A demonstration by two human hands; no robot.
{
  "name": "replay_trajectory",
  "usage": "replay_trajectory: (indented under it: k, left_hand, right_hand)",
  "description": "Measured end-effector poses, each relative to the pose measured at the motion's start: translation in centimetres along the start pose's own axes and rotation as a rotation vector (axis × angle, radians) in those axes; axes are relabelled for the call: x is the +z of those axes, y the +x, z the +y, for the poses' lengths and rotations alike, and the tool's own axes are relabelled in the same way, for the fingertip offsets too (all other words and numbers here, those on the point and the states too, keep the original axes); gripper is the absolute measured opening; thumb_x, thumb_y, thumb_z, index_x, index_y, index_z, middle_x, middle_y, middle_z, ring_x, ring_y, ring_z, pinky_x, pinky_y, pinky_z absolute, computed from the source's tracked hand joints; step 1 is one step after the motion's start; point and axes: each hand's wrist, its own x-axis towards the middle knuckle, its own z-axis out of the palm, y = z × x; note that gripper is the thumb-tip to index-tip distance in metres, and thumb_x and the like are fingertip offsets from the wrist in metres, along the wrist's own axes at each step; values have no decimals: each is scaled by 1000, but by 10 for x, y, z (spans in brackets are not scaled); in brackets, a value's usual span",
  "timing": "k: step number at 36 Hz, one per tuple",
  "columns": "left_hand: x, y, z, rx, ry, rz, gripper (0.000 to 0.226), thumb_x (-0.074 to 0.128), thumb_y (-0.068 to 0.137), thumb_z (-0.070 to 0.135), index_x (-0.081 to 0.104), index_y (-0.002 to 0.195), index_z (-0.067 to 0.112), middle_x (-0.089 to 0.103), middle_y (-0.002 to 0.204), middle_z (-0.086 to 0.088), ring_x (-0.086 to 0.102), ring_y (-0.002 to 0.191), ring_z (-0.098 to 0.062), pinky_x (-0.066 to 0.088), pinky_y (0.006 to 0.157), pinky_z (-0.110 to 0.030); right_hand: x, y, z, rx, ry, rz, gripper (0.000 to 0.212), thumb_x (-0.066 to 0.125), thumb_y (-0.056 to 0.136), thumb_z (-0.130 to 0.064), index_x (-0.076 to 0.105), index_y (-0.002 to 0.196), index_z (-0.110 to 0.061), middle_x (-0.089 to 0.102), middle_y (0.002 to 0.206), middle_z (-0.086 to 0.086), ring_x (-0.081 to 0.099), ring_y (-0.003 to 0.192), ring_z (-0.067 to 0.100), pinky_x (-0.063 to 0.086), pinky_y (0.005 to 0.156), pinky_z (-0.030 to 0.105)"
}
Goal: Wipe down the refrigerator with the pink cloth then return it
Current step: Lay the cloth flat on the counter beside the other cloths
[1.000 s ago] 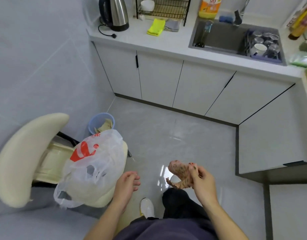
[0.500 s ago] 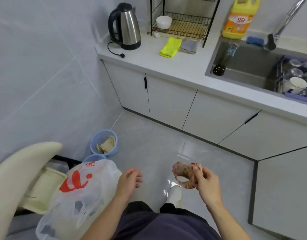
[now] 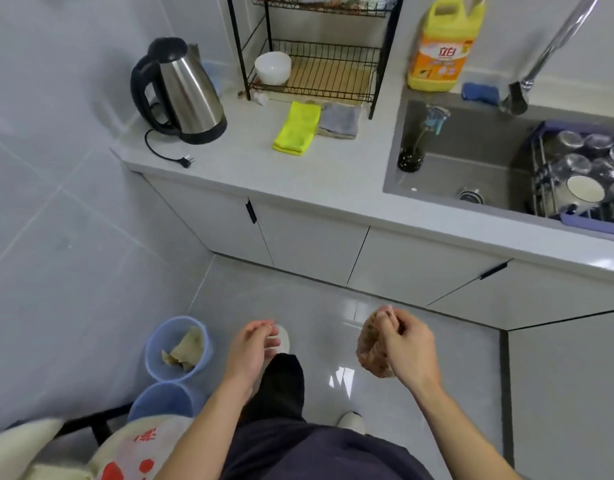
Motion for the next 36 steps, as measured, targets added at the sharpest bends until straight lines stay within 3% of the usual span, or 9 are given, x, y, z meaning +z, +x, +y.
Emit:
replay_trajectory:
  k: [4,9,13,17,22,27,30,32,36]
  left_hand:
    - [0,48,47,29,58,-54,18,53,106,10,70,106,13,74,106,-14,71,91,-25,56,81,-37]
    - [1,90,110,100,195,-168,18,52,107,11,69,112,11,74,106,-11,71,94,-23,56,79,-31]
    - [6,122,156,145,241,-210,18,51,108,10,68,113,11,73,108,-11,69,93,-21,56,78,-29]
    - [22,140,199,207,308,-318,16,53,107,11,67,113,17,73,111,-7,70,95,-18,56,79,-26]
    - [51,164,233,345,401,-463,37,57,103,1,64,126,28,69,126,6,67,114,-10,54,84,-20]
    - [95,180,257,453,452,-490,44,70,95,14,63,131,37,59,135,14,63,114,3,57,93,-26]
    - [120,188,274,489,484,-429,25,70,90,32,70,115,33,68,125,19,61,120,2,51,101,-30]
    - [132,191,283,435,448,-418,35,65,80,49,72,107,29,74,111,17,67,111,-4,52,101,-36]
    - [151,198,291,384,420,-439,26,58,82,36,67,99,19,73,97,8,69,99,-13,53,93,-42]
  right_hand:
    - [23,31,-42,18,30,34,35,53,105,-8,51,75,10,53,53,4,43,39,9,39,39,11]
    - [47,66,-91,-28,-37,-37,36,56,106,-10,50,71,-4,55,45,-8,50,37,0,40,43,9]
    - [63,102,-117,-106,-249,-51,16,67,100,-25,65,84,-25,70,61,-4,68,60,8,56,61,26]
    - [70,132,-146,-141,-300,-40,13,67,96,-29,64,85,-23,71,68,1,71,70,19,59,74,42]
    - [66,168,-183,-266,-314,-106,7,66,100,-30,68,103,-36,72,80,-15,70,70,1,52,61,16]
    - [57,211,-202,-404,-360,-113,13,62,101,-42,72,106,-35,74,78,-9,72,77,17,57,76,40]
    - [43,239,-215,-443,-346,-111,17,62,101,-44,74,104,-32,75,83,-13,70,82,14,56,78,39]
    - [32,257,-221,-455,-320,-99,17,63,101,-43,74,99,-30,74,82,-15,69,81,13,56,79,39]
    - [13,292,-223,-454,-341,-50,22,63,98,-47,70,92,-27,72,74,-9,68,76,16,56,75,41]
